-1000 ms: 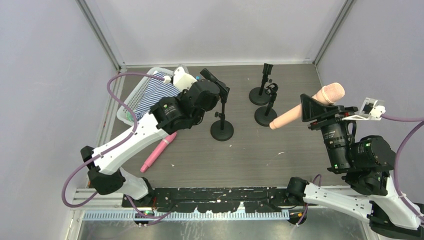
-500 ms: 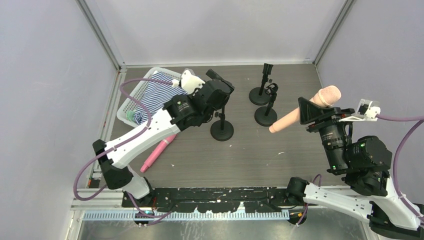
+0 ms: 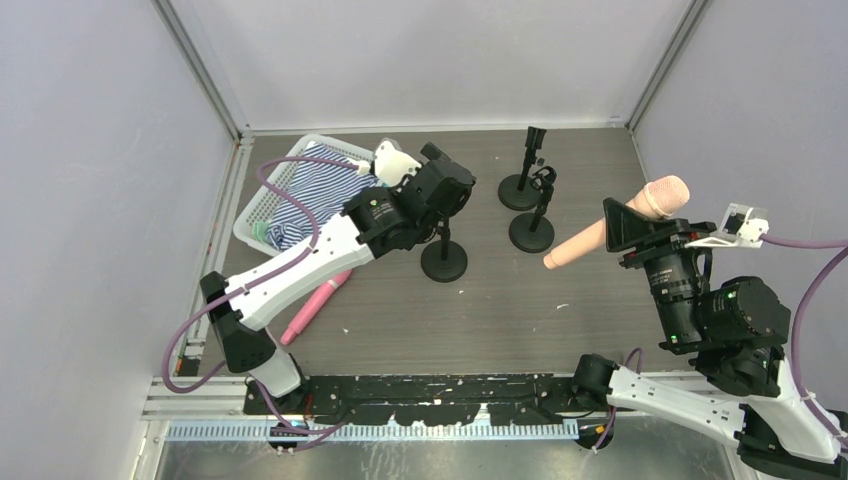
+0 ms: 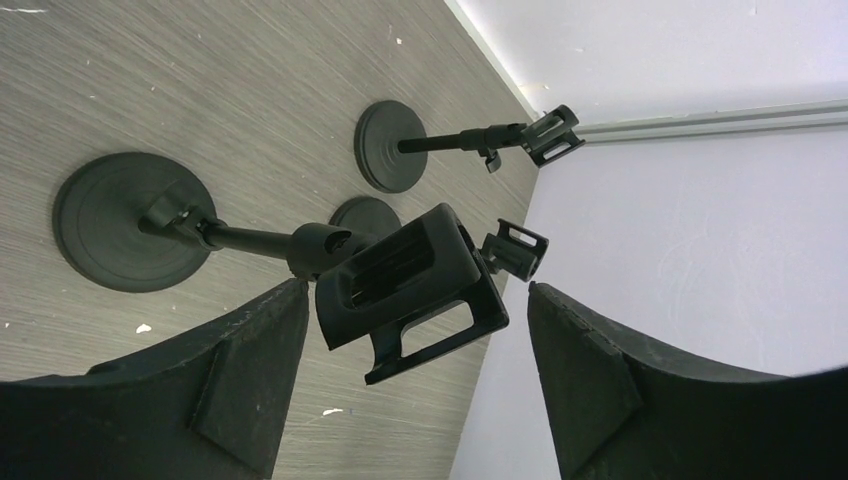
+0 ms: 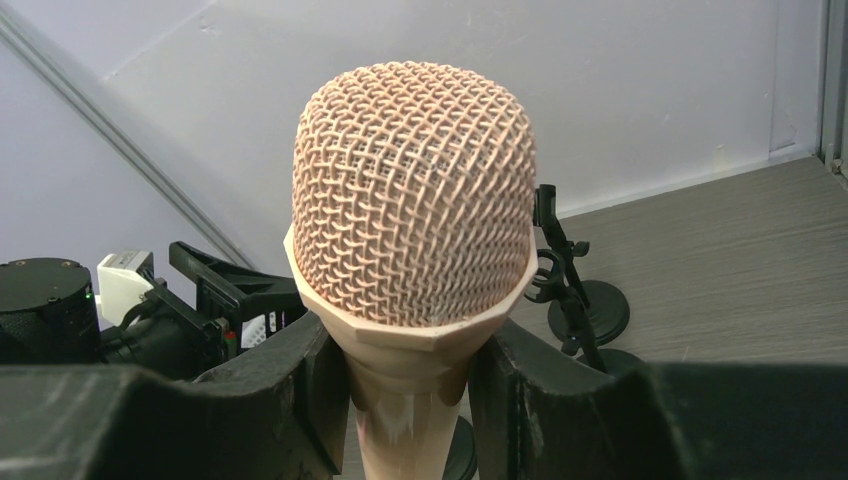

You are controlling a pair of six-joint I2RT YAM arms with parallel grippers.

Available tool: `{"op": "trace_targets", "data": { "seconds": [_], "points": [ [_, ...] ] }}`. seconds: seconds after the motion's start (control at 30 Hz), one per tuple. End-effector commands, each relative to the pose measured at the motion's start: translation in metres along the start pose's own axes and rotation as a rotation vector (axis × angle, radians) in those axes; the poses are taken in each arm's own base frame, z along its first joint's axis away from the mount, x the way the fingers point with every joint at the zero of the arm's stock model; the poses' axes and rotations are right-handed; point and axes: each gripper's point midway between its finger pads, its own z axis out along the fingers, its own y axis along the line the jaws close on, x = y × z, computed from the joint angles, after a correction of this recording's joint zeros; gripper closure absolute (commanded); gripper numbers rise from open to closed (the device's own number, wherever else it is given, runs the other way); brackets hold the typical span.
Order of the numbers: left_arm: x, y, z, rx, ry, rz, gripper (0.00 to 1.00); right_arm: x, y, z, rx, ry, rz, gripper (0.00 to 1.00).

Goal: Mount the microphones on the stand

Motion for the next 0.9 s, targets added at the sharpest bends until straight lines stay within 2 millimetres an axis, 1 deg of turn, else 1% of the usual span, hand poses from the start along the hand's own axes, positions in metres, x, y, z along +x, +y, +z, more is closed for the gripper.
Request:
{"op": "trace_targets", "data": {
  "seconds": [0.0,0.1,0.2,0.37,0.47,0.57,0.63,0.77,0.87],
  "points": [
    [-0.018,-0.01,-0.004,0.029,-0.04,-0.041,0.22,-0.009,-0.003,-0.002,0.011,-0.025,0.047,0.99],
    [-0.021,-0.007,-0.001,0.02,-0.035,-0.048,0.31,-0.008,-0.003,-0.002,0.012,-0.023,0.046,0.99],
    [-0.024,-0.007,0.001,0.02,-0.031,-0.05,0.38,-0.007,-0.003,-0.002,0.012,-0.022,0.046,0.99],
    [-0.022,-0.003,0.007,0.006,-0.008,-0.027,0.42,-0.007,-0.003,-0.002,0.013,-0.021,0.042,0.99],
    [-0.019,-0.002,0.011,0.007,0.019,-0.006,0.48,-0.009,-0.004,-0.002,0.014,-0.019,0.036,0.99],
    [-0.015,-0.004,0.014,0.035,0.059,0.076,0.56,-0.01,-0.004,-0.003,0.011,-0.015,0.025,0.99],
    [-0.012,-0.007,0.015,0.066,0.096,0.14,0.64,-0.01,-0.005,-0.003,0.01,-0.009,0.009,0.99],
    [-0.009,-0.007,0.015,0.133,0.175,0.308,0.75,-0.009,-0.005,-0.004,0.005,0.006,-0.024,0.99],
    [-0.013,-0.001,0.012,0.168,0.197,0.411,0.77,-0.006,-0.004,-0.005,-0.004,0.015,-0.035,0.99]
  ]
}}
